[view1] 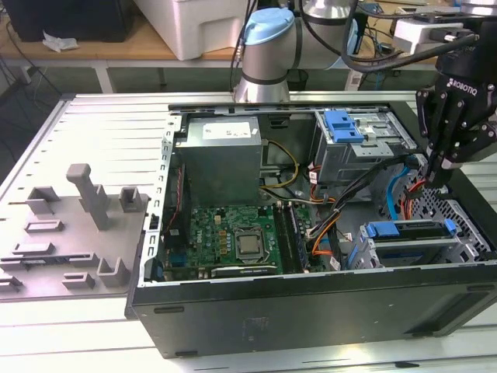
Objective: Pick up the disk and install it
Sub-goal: 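Insert the first disk wire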
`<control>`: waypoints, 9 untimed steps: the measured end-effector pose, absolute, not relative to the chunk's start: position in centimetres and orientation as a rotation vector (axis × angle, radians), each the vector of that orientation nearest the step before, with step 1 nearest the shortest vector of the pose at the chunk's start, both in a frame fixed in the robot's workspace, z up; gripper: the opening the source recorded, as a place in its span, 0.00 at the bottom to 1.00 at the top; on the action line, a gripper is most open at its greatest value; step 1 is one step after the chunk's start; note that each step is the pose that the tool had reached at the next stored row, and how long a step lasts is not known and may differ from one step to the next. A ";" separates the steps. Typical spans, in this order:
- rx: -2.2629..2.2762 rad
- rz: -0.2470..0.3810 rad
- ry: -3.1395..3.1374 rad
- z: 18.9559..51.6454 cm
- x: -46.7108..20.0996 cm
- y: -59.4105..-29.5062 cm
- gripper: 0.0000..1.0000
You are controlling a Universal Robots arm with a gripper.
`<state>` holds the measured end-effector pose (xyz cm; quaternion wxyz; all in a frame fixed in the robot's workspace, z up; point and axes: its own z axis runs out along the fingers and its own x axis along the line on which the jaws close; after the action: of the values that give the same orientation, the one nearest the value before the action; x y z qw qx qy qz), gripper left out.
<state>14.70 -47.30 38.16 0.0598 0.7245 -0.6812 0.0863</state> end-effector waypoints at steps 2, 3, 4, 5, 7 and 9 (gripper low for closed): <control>2.131 0.270 -2.132 38.0 14.4 -47.5 0.17; 2.173 0.274 -2.094 37.7 14.4 -48.4 0.17; 2.186 0.274 -2.083 37.0 14.4 -49.4 0.17; 2.186 0.273 -2.083 36.9 14.4 -49.5 0.17; 2.187 0.272 -2.084 36.8 14.4 -49.6 0.17; 2.189 0.271 -2.084 36.6 14.4 -49.7 0.17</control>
<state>14.40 -49.67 36.61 0.0535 0.7202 -0.6859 0.0891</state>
